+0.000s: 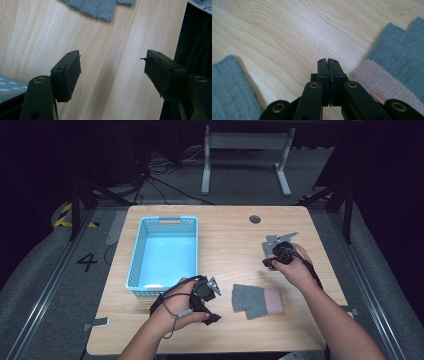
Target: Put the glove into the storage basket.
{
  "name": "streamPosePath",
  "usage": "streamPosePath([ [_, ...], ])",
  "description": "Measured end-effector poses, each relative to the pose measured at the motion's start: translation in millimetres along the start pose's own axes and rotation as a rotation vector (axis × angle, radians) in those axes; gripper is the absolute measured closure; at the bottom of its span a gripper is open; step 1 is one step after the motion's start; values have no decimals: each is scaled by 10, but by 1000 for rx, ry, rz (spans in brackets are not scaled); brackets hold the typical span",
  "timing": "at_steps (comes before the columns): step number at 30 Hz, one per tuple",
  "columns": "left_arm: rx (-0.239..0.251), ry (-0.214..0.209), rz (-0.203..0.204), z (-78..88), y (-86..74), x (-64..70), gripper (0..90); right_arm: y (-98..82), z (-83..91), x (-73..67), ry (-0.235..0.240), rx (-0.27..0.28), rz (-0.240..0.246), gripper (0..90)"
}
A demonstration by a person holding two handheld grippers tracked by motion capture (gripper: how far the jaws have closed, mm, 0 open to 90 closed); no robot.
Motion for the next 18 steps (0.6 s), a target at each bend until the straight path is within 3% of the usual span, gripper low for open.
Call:
streamPosePath([
  [9, 0, -1, 0, 10, -6, -6, 297, -57, -128, 73, -16, -37, -10, 900],
  [18, -2, -4, 5, 12, -7, 0, 296, -151, -92, 180, -38, -57, -22, 900],
])
Point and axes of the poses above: each handheld gripper's, and its own axes: z roughly backward along the jaws, y roughly out of its top, x roughly to its right, the point moved 4 cm from there along -z, roughly forward along the jaws, and after that the axes turned 15 degrees about -y, right-handed, at the moved point
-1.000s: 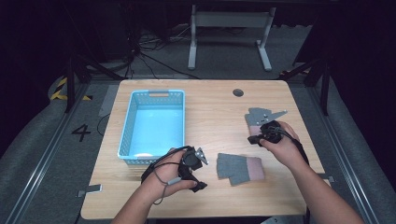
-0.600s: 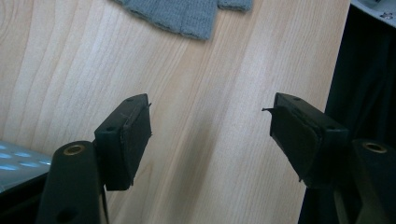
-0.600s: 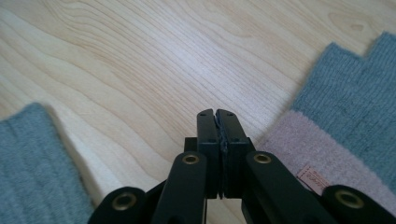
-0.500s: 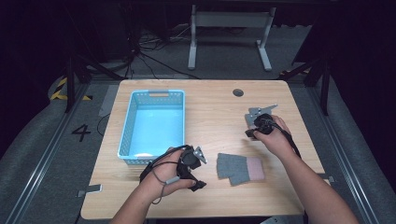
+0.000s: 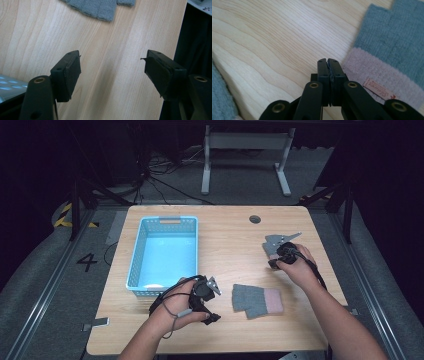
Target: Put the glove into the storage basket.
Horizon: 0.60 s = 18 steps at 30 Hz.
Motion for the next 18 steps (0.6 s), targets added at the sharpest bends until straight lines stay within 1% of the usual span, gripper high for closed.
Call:
streamPosePath([
  [7, -7, -3, -5, -16, 2, -4, 295, -132, 17, 134, -15, -19, -22, 900],
  [9, -7, -6, -4, -19, 2, -4, 295, -174, 12, 166, -18, -16, -28, 900],
  [12, -6, -3, -3, -16, 2, -7, 295, -213, 10, 197, -19, -19, -49, 900],
  [13, -6, -2, -3, -15, 2, -7, 295, -226, 8, 213, -21, -19, -46, 900],
  [18, -7, -7, -2, -17, 1, -4, 295, -281, 15, 279, -32, -26, -60, 900],
])
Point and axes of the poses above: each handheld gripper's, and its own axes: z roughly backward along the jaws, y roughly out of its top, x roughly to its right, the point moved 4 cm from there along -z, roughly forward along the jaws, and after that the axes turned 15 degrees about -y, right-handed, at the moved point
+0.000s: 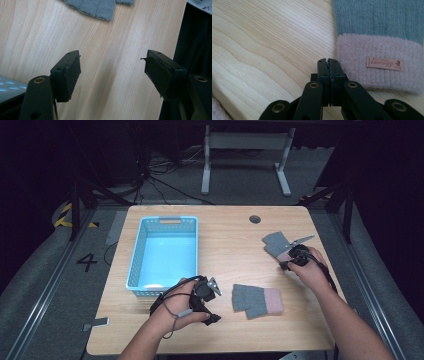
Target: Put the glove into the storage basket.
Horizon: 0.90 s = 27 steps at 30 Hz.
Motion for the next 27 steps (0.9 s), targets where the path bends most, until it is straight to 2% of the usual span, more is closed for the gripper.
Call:
streamPosePath([
  [8, 1, -1, 3, 0, -3, 0, 294, -45, 5, 46, -5, -4, -14, 898],
  [14, 1, 1, 4, -3, -10, -15, 294, 41, 123, 15, 23, 33, -13, 849],
  [19, 9, 1, 6, 5, -16, -10, 294, 178, 204, 66, 24, 50, -27, 778],
  [27, 10, 2, 9, 17, -26, -12, 294, 371, 158, 170, -8, 54, -43, 597],
])
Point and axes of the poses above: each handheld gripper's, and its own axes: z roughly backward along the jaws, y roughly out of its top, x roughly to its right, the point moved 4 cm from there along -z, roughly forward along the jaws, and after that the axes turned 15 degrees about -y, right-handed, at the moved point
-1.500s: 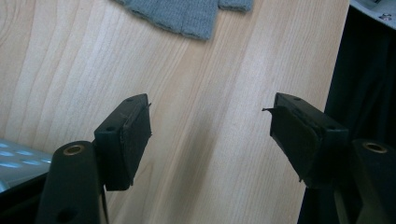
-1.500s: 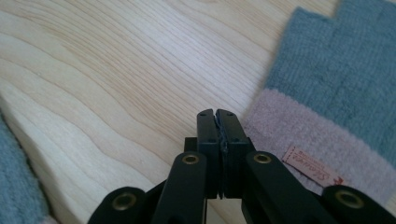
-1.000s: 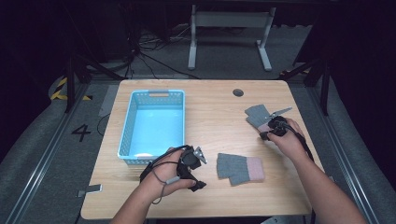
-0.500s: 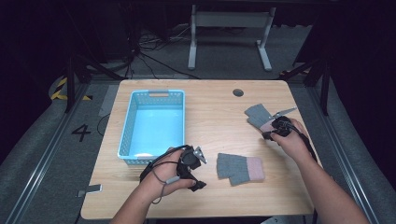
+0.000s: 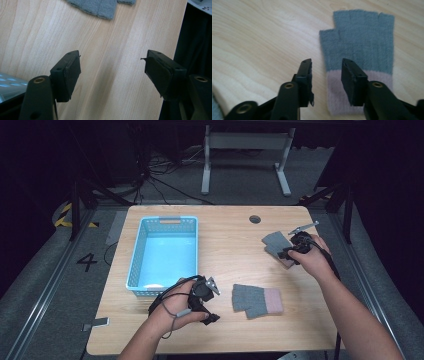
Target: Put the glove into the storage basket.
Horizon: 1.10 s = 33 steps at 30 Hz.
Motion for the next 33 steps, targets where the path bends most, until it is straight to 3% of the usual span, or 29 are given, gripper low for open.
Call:
streamPosePath([
  [5, -4, 0, 10, 0, -15, 1, 294, 76, -89, 78, -18, 1, -18, 521],
  [15, 0, 2, 6, 1, -23, -5, 293, 126, -284, 232, -43, -18, -56, 467],
  [26, -5, -3, 7, -11, -25, -7, 293, 87, -504, 274, -55, -45, -65, 447],
  [33, -11, -2, 3, -15, -25, -6, 292, 68, -544, 281, -60, -69, -58, 497],
])
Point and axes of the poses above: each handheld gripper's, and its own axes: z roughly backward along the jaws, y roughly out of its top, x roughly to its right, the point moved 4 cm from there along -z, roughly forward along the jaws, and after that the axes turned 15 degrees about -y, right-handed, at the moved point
